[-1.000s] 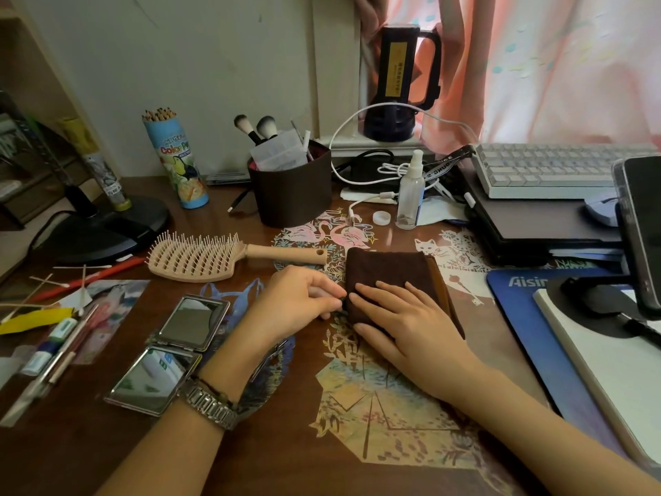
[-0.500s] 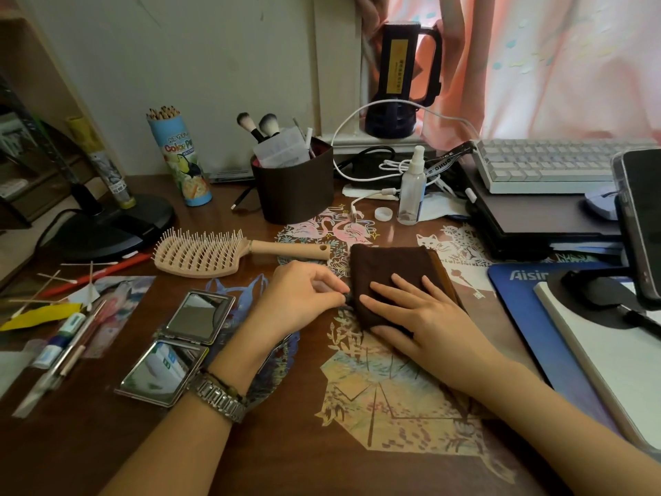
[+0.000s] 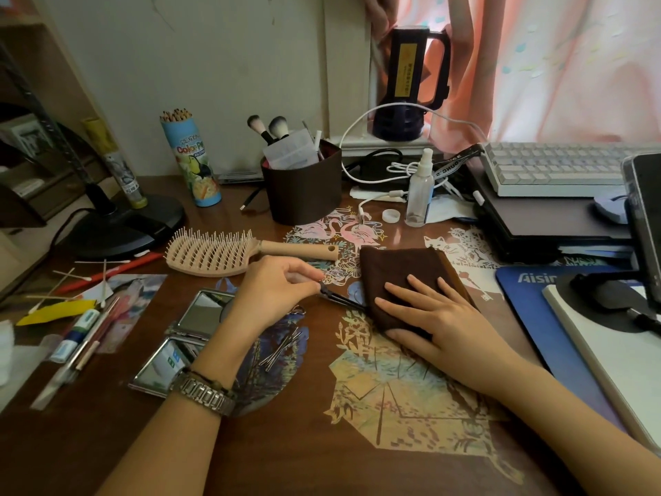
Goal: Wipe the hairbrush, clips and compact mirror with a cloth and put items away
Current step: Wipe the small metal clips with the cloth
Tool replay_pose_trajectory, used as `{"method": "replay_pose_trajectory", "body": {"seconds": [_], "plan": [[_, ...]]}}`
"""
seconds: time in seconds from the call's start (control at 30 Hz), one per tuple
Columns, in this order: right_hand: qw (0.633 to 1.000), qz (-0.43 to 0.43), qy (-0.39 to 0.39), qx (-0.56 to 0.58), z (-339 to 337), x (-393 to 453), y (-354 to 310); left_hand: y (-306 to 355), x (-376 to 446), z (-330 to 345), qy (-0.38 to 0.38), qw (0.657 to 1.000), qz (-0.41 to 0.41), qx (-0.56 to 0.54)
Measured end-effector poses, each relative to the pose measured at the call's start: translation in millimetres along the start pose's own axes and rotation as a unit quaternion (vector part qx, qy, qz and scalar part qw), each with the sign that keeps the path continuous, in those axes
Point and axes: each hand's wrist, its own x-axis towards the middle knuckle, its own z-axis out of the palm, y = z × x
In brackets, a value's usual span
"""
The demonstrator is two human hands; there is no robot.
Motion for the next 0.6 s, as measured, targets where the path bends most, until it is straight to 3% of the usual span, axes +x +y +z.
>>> {"method": "replay_pose_trajectory", "body": {"seconds": [0.2,0.6], "plan": [[1.0,0.006,0.004,0.003,-3.9,-0.6,-5.7,-1.6,-0.5,-4.1,-0.053,0.998,0.03,0.016],[0.997,0.024,0.039,0.062,-5.0,1.8,-6.0,-0.1,0.2,-4.8,-0.078,0.997,0.014,0.011]]}}
